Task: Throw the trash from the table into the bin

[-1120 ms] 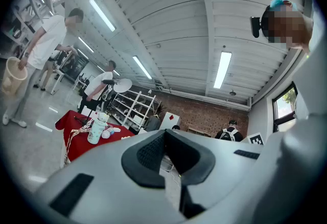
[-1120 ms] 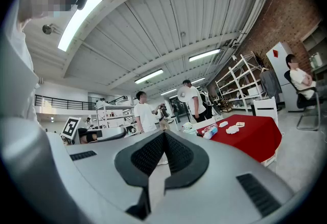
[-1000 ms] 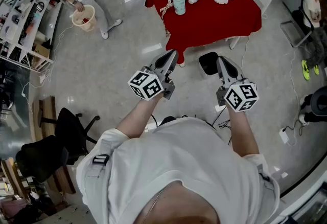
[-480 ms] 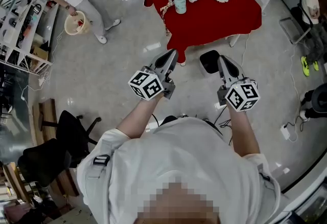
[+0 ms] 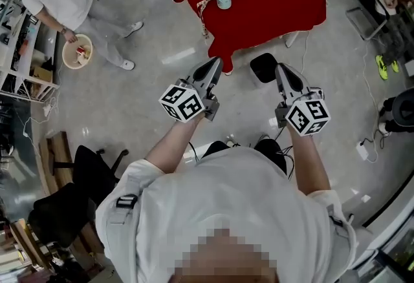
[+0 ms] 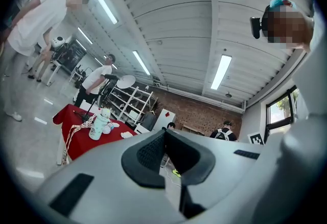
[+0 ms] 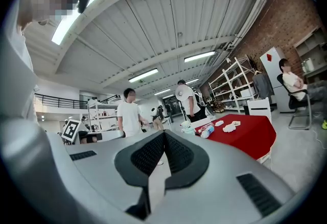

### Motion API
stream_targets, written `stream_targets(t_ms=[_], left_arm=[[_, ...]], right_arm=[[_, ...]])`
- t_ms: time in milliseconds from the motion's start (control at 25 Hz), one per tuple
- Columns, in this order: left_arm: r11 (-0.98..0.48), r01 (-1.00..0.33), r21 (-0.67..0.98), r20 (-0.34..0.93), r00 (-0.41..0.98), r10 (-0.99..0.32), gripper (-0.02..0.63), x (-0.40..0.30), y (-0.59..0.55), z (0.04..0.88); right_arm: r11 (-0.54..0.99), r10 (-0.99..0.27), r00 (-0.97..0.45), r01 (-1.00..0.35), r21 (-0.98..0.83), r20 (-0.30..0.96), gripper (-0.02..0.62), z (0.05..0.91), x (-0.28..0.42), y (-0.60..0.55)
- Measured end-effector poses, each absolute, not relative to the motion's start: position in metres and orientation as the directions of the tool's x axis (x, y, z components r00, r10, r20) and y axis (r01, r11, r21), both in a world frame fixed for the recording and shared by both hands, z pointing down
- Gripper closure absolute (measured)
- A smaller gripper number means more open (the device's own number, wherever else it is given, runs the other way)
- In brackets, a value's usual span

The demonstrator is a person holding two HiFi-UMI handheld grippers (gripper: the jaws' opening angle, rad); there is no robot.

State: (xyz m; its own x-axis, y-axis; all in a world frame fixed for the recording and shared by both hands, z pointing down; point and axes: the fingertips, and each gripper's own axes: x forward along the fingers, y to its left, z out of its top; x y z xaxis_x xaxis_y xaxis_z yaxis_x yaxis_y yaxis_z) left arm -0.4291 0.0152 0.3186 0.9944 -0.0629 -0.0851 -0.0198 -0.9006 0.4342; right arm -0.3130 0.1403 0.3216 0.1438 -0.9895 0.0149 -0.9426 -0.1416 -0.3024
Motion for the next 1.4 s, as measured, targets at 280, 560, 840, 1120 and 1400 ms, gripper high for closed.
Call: stream_targets(t_ms=[280, 560, 840, 1120, 1400], left_arm=[[-0.898, -0.019, 0.439, -0.078, 0.995, -0.059, 0.597, -0.401, 0.015, 0.326], [-0.902, -0.063, 0.428, -0.067, 0.993, -0.101, 0.597, -0.34, 0.014, 0.328], [-0.902, -0.128, 0.412, -0.054, 0.985, -0.164, 0.597, -0.258, 0.021, 0.321], [-0.899, -0.179, 0.399, -0.039, 0.977, -0.211, 0.597, -0.199, 0.029, 0.323], [-0.897, -0.21, 0.389, -0.013, 0.972, -0.233, 0.597, -0.164, 0.01, 0.331]], right_arm=[[-0.156, -0.987, 0.159, -0.94, -0.303, 0.016, 0.591, 0.328, -0.283, 0.142], [-0.128, -0.991, 0.135, -0.941, -0.313, -0.001, 0.591, 0.333, -0.216, 0.138], [-0.08, -0.996, 0.085, -0.942, -0.326, 0.001, 0.591, 0.334, -0.125, 0.14], [-0.035, -0.999, 0.033, -0.945, -0.324, 0.012, 0.592, 0.341, -0.058, 0.139], [-0.028, -0.999, 0.02, -0.948, -0.317, 0.027, 0.591, 0.349, -0.02, 0.118]])
